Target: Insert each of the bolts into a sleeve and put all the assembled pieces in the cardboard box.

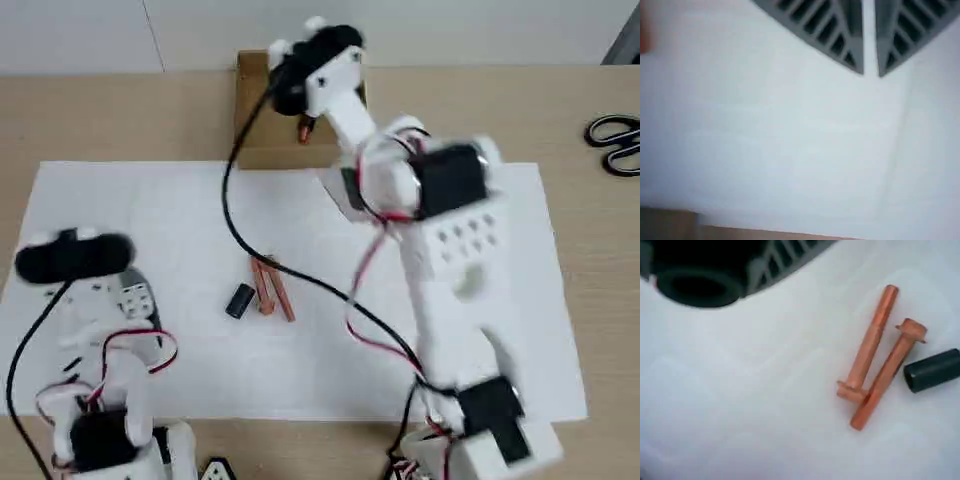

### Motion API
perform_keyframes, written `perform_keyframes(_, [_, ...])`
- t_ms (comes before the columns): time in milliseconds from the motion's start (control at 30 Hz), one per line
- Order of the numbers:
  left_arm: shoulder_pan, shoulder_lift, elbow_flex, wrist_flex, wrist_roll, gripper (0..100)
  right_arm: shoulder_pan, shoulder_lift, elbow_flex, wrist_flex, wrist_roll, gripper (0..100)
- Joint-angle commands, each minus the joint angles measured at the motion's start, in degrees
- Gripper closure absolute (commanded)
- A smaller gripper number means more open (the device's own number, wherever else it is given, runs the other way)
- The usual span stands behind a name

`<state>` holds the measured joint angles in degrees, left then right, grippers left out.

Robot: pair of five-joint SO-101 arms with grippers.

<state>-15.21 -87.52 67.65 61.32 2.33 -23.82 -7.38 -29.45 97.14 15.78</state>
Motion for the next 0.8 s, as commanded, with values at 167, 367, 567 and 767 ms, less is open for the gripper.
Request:
perform_keyframes(167, [14.1,28.9,-20.8,1.8,15.8,99,1.1,-20.9,22.9,-1.9,-2.6,99.4])
perform_keyframes(367, [20.7,54.2,-40.7,13.0,30.2,99,1.1,-34.4,50.0,-13.8,-2.7,99.4])
perform_keyframes(567, [22.8,75.0,-58.8,25.7,33.4,99,3.4,-53.2,76.4,-33.9,-2.5,99.4])
perform_keyframes(767, [22.9,86.2,-69.6,30.1,36.9,99,12.4,-74.3,95.0,-48.2,-2.8,99.4])
